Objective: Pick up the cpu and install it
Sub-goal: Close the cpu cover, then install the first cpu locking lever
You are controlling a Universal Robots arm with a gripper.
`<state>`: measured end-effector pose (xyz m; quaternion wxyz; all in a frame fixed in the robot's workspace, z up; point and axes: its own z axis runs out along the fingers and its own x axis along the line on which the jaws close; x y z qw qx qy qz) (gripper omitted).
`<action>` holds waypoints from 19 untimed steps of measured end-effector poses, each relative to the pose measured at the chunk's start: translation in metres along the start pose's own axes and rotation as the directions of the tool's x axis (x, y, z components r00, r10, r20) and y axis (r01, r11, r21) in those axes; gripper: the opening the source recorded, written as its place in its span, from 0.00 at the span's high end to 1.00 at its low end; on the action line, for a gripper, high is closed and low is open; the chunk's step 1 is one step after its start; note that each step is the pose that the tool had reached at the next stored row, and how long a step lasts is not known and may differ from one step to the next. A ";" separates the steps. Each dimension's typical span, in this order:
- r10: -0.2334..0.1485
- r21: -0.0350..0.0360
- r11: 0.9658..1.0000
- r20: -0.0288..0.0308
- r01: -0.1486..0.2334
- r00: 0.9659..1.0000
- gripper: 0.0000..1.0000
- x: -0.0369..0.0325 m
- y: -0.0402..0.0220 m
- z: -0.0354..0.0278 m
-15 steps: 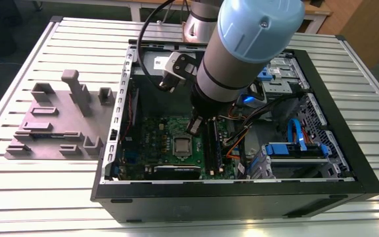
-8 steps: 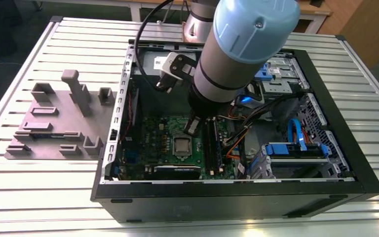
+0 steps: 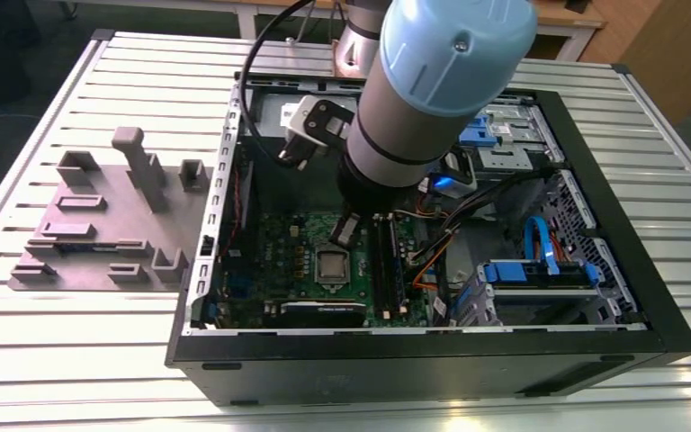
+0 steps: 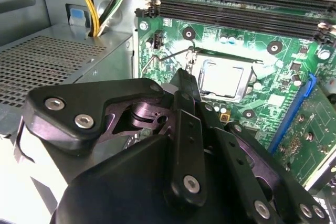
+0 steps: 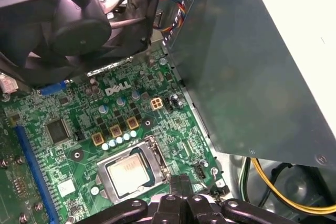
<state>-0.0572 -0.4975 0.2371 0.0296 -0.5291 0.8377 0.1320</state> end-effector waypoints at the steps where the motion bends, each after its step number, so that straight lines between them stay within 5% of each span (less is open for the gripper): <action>1: 0.000 0.000 1.000 0.000 0.000 1.000 0.90 0.0009 -0.0002 -0.0001; 6: 0.000 0.000 1.000 0.000 0.000 1.000 0.90 0.0063 0.0000 -0.0007; 12: 0.000 0.000 1.000 0.000 0.000 1.000 0.90 0.0114 0.0103 0.0007; 19: -0.001 0.000 1.000 0.000 0.001 1.000 0.90 0.0116 0.0104 0.0007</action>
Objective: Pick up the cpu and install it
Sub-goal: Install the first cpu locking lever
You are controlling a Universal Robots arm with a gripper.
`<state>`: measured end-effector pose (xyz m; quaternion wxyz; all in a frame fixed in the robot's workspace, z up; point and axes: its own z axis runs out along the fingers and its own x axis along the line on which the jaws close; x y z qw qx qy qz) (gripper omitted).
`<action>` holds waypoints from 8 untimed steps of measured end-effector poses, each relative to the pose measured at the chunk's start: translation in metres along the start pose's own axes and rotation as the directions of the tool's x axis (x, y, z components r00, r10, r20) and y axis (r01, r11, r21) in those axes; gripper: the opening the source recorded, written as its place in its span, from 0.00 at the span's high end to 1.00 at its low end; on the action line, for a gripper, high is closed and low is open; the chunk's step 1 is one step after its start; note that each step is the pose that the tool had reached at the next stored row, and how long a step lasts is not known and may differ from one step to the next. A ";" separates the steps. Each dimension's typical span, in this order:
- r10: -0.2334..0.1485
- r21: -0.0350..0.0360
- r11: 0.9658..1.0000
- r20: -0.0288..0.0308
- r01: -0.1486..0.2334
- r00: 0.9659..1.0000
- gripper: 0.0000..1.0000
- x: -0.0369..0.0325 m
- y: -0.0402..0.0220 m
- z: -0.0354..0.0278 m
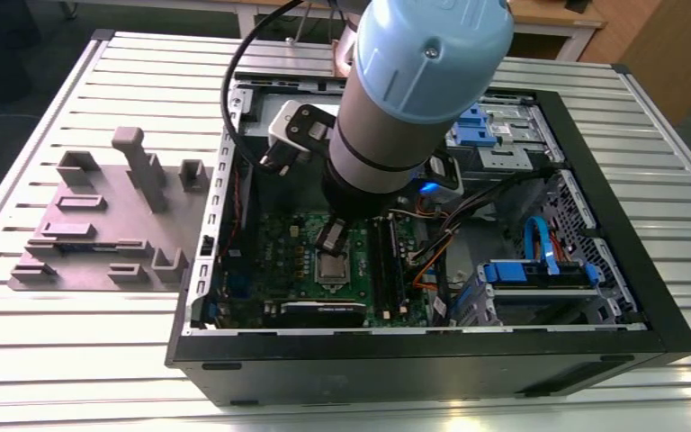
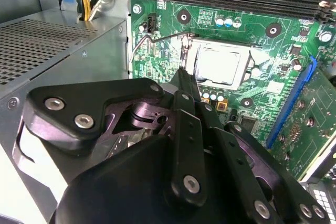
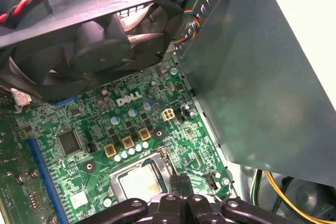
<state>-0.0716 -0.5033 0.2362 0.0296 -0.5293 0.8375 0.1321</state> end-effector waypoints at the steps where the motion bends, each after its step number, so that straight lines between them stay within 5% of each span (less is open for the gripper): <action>1: 0.000 0.000 1.000 0.000 0.000 1.000 0.90 0.0000 0.0000 0.0000; 8: 0.000 0.000 1.000 0.000 0.000 1.000 0.90 -0.0001 -0.0002 0.0000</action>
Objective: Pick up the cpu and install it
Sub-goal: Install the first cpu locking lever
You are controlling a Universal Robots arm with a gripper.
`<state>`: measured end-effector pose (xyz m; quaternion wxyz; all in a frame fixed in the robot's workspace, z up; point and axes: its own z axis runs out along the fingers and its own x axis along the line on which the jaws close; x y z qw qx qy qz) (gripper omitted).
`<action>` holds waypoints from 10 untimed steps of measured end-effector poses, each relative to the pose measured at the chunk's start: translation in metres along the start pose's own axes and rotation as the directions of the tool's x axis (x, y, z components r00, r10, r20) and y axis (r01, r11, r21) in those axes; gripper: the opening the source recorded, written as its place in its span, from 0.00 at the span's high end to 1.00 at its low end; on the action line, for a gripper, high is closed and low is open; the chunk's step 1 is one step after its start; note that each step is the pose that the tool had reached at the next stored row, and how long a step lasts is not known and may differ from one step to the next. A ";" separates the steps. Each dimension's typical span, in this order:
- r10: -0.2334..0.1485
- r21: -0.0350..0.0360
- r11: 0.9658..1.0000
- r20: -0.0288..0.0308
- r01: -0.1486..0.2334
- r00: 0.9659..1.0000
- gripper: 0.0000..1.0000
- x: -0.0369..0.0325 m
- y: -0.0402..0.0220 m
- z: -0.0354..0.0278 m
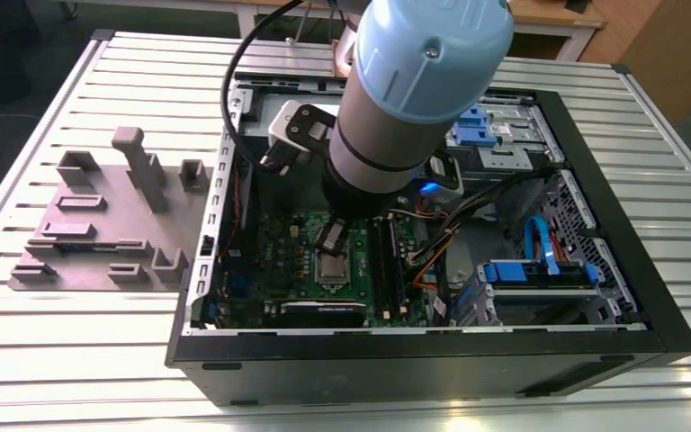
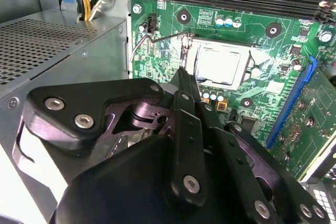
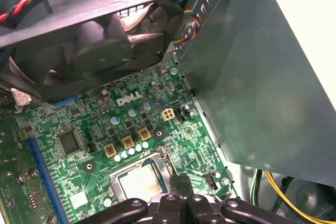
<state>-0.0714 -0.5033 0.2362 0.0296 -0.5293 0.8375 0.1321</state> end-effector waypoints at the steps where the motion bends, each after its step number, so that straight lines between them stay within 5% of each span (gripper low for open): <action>1: 0.000 0.000 1.000 0.000 0.000 1.000 0.90 -0.0002 -0.0004 0.0000; 10: 0.000 0.000 1.000 0.000 0.000 1.000 0.90 -0.0086 -0.0172 -0.0015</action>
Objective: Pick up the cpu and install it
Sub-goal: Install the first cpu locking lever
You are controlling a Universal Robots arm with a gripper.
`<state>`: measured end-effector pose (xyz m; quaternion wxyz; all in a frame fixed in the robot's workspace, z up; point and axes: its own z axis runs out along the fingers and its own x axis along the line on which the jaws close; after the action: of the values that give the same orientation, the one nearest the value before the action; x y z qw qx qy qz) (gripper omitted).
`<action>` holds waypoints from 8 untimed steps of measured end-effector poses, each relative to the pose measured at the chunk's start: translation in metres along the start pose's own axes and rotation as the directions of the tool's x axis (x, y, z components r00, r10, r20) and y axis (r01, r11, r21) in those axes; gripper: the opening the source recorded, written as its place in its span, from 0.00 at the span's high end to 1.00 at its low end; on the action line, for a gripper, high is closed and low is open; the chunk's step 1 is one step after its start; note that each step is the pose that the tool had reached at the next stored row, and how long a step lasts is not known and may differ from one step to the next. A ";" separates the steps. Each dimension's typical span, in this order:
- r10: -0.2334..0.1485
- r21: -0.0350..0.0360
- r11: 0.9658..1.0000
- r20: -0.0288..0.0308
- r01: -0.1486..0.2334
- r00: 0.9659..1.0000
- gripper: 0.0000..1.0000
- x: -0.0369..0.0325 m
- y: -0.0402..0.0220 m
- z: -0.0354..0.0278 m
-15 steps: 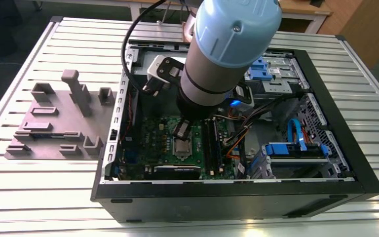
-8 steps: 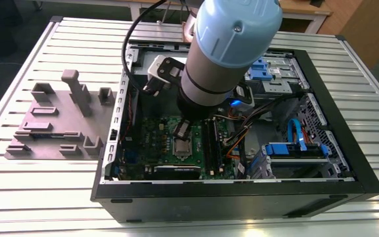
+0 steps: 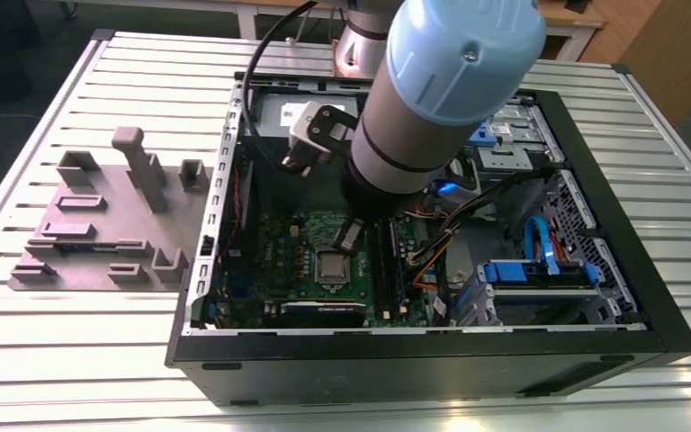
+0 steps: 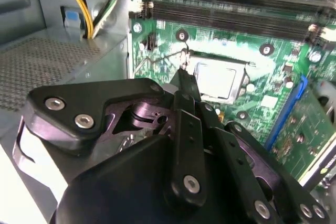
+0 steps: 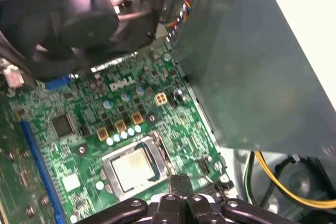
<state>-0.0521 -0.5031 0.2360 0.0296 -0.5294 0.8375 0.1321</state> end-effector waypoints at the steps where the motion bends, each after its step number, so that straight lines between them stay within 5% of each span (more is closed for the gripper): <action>1: 0.000 0.000 1.000 0.000 0.000 1.000 0.90 -0.0013 -0.0020 -0.0002; 8: 0.000 0.000 1.000 0.000 0.000 1.000 0.90 -0.0101 -0.0073 0.0006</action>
<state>-0.0413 -0.4970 0.2360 0.0296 -0.5294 0.8375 0.1321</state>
